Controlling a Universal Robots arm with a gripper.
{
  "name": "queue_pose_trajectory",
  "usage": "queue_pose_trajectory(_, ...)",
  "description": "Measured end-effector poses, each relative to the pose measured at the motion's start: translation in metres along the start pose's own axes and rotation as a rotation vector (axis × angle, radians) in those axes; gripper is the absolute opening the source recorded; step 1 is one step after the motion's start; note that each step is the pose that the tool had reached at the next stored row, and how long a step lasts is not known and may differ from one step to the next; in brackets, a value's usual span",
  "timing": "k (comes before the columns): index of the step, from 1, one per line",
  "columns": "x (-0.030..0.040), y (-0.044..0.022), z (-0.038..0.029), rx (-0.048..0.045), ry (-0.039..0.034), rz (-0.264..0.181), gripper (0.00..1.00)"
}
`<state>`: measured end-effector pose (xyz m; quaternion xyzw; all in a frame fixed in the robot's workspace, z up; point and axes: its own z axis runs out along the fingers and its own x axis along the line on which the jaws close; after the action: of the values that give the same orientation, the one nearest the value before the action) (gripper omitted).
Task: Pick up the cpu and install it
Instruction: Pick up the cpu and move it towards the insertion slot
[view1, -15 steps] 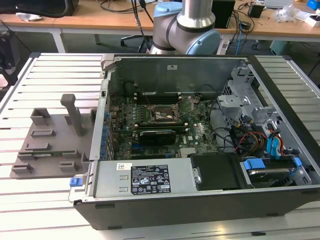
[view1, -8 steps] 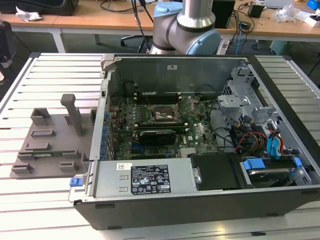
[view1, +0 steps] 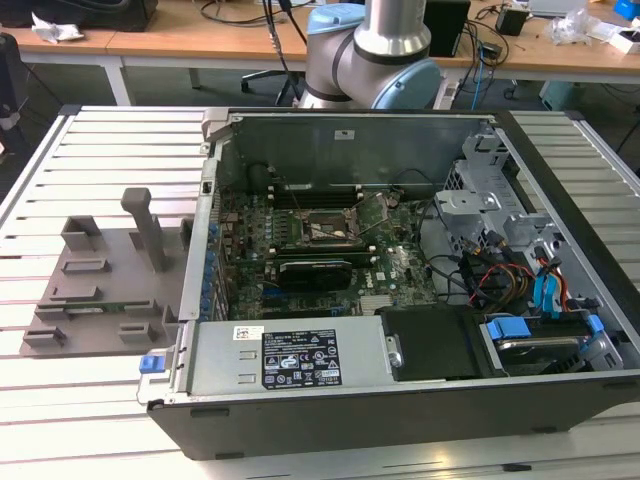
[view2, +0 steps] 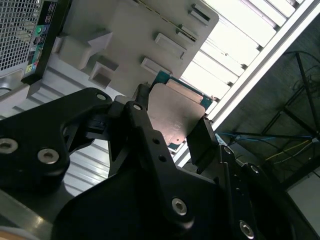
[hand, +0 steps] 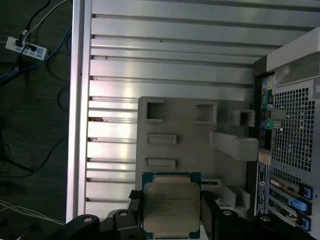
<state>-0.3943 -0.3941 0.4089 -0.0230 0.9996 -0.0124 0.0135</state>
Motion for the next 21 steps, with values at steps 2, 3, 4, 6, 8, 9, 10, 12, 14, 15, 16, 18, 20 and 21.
queue_pose_trajectory(2, -0.0024, -0.0001, 0.0000, 0.0001, 0.0002, 0.000, 0.55)
queue_pose_trajectory(3, -0.0044, -0.0002, 0.0001, 0.0001, 0.0000, 0.000, 0.55)
queue_pose_trajectory(4, -0.0092, -0.0004, 0.0002, 0.0001, 0.0000, 0.000, 0.55)
queue_pose_trajectory(6, -0.0134, -0.0006, 0.0004, 0.0000, -0.0001, 0.000, 0.55)
queue_pose_trajectory(8, -0.0195, -0.0009, 0.0006, 0.0000, -0.0001, 0.000, 0.55)
queue_pose_trajectory(9, -0.0218, -0.0010, 0.0006, 0.0001, 0.0000, 0.000, 0.55)
queue_pose_trajectory(10, -0.0237, -0.0011, 0.0007, 0.0000, 0.0000, 0.000, 0.55)
queue_pose_trajectory(12, -0.0273, -0.0012, 0.0008, 0.0000, -0.0001, 0.000, 0.55)
queue_pose_trajectory(14, -0.0321, -0.0014, 0.0009, 0.0000, -0.0001, 0.000, 0.55)
queue_pose_trajectory(15, -0.0340, -0.0015, 0.0010, 0.0000, -0.0001, 0.000, 0.55)
queue_pose_trajectory(16, -0.0357, -0.0016, 0.0010, 0.0000, 0.0000, 0.000, 0.55)
queue_pose_trajectory(18, -0.0397, -0.0018, 0.0011, 0.0000, 0.0000, 0.000, 0.55)
queue_pose_trajectory(20, -0.0435, -0.0020, 0.0012, 0.0000, 0.0000, 0.000, 0.55)
queue_pose_trajectory(21, -0.0468, -0.0021, 0.0014, 0.0000, -0.0001, 0.000, 0.55)
